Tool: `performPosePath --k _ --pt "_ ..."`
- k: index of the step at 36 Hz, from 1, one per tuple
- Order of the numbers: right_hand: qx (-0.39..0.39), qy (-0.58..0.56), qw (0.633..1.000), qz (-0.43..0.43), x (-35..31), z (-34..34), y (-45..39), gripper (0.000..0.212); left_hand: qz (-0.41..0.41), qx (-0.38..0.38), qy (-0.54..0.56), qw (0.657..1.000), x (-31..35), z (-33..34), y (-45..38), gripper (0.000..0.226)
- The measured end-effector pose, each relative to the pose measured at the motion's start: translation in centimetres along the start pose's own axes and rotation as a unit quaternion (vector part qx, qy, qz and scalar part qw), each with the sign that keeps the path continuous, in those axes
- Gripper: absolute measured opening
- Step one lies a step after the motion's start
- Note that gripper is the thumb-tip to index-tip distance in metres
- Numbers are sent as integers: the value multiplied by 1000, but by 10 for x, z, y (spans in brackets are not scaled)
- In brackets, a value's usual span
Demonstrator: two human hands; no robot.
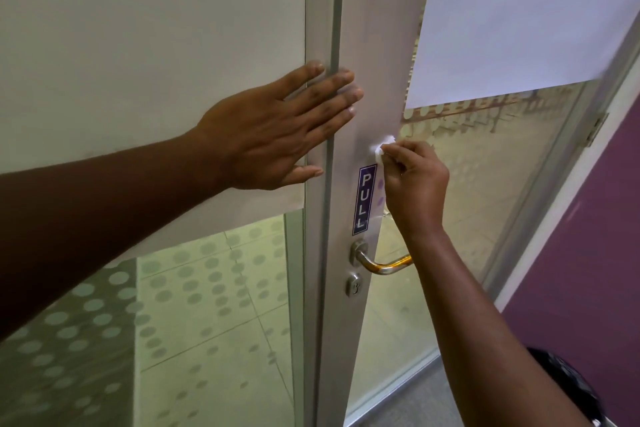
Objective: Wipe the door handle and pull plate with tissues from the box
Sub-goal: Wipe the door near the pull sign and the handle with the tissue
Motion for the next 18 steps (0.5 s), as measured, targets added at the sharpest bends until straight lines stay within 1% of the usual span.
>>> performPosePath --k 9,13,15,18 --pt "6 -4 1000 7 9 5 20 17 0 9 14 1000 0 1 0 85" --pt "-27 10 999 19 15 6 27 15 0 5 14 1000 -1 -1 0 85" --pt "-48 7 998 44 21 4 27 13 0 5 15 1000 0 -2 0 85" --pt "-54 -51 988 132 33 -2 22 13 -7 1 17 1000 -1 -4 1 86"
Point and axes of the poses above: each hand's wrist, its own y-axis away from the middle knuckle, its own z-axis out of the palm, x = y × z, the point moved 4 cm from there along -y, towards the middle knuckle, and after that the axes turned 2 degrees about -z, right-handed, at the moved point
